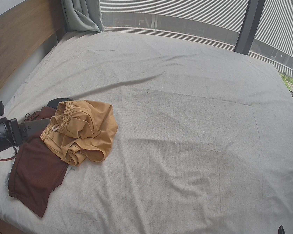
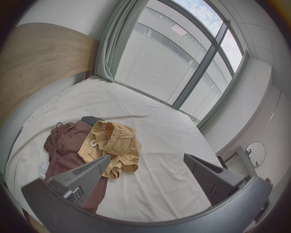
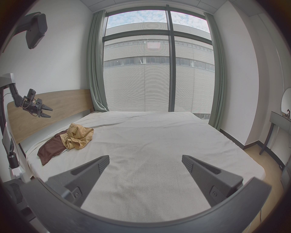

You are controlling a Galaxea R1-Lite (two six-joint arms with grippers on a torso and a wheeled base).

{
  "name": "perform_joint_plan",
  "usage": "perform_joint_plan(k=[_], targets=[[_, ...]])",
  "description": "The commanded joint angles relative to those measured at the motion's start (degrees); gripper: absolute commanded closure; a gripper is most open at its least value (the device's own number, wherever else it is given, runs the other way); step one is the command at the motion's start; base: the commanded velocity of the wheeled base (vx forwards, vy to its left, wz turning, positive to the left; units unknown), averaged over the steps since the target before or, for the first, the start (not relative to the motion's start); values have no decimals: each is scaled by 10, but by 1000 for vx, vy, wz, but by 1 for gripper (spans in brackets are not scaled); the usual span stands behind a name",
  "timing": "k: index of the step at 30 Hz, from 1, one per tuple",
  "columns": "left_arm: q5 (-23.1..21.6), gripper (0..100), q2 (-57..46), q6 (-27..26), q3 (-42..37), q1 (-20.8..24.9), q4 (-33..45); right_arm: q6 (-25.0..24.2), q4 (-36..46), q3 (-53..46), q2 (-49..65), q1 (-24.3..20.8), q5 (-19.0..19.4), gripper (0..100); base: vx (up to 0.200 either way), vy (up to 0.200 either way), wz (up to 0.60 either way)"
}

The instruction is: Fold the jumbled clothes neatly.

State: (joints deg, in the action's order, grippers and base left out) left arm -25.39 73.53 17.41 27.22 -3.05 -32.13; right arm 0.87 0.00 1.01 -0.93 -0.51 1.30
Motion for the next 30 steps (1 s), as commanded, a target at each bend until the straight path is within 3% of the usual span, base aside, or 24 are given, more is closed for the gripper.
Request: perform_joint_plan(k=[1, 8, 23, 30], targets=[[-7, 0, 43, -8, 13, -13, -4, 0, 0, -9, 9, 0, 0, 0, 0, 0, 0], [-10, 0, 86, -26, 42, -21, -6, 0, 0, -9, 9, 0, 0, 0, 0, 0, 0], [-64, 0, 152, -26, 97, -39, -14, 0, 0, -10, 9, 0, 0, 0, 0, 0, 0], [-83, 0, 194, -26, 110, -38, -55, 0, 0, -10, 9, 0, 0, 0, 0, 0, 0]])
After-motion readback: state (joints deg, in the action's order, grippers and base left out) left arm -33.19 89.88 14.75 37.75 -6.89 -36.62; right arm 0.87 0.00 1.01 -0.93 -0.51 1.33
